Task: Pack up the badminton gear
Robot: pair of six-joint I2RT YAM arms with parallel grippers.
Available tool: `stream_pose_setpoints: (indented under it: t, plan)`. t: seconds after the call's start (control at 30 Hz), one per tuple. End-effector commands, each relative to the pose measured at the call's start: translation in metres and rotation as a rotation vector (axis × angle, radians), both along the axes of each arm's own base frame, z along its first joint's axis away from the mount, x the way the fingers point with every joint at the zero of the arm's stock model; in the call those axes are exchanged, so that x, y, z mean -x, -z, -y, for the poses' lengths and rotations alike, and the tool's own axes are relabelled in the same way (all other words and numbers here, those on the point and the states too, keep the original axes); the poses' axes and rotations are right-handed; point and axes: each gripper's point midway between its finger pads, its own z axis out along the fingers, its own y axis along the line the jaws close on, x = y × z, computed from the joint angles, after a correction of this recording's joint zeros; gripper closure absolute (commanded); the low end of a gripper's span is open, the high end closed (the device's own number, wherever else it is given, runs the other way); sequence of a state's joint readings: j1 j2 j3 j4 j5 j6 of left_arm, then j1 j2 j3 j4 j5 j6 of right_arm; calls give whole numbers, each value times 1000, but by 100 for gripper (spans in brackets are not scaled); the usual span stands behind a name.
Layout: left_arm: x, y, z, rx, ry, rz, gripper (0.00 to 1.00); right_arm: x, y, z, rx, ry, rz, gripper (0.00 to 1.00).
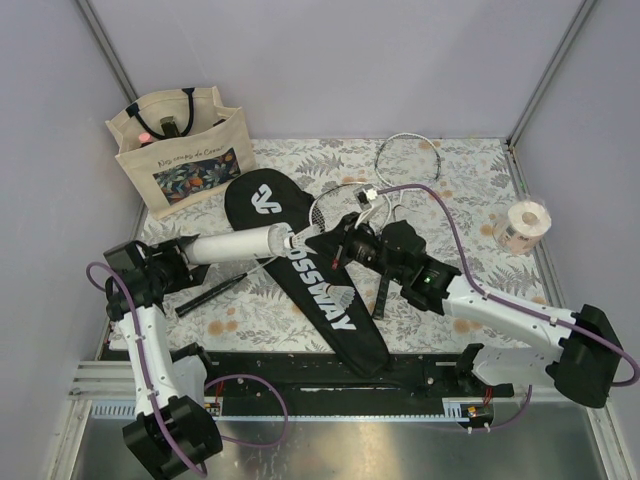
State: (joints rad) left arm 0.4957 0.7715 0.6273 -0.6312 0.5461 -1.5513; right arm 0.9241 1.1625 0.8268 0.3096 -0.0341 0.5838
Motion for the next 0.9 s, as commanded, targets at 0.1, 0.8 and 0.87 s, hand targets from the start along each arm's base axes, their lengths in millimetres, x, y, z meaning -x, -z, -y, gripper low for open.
stream_pose_setpoints:
  t: [0.1, 0.8, 0.87]
  plan:
    - [-2, -14, 0, -33, 5, 60, 47, 3, -41, -33, -70, -19, 93, 100]
    - [1, -28, 7, -9, 20, 106, 48, 6, -14, -102, -144, -150, 34, 100]
    - [2, -29, 8, -5, 21, 111, 47, 7, -14, -106, -162, -165, 26, 100]
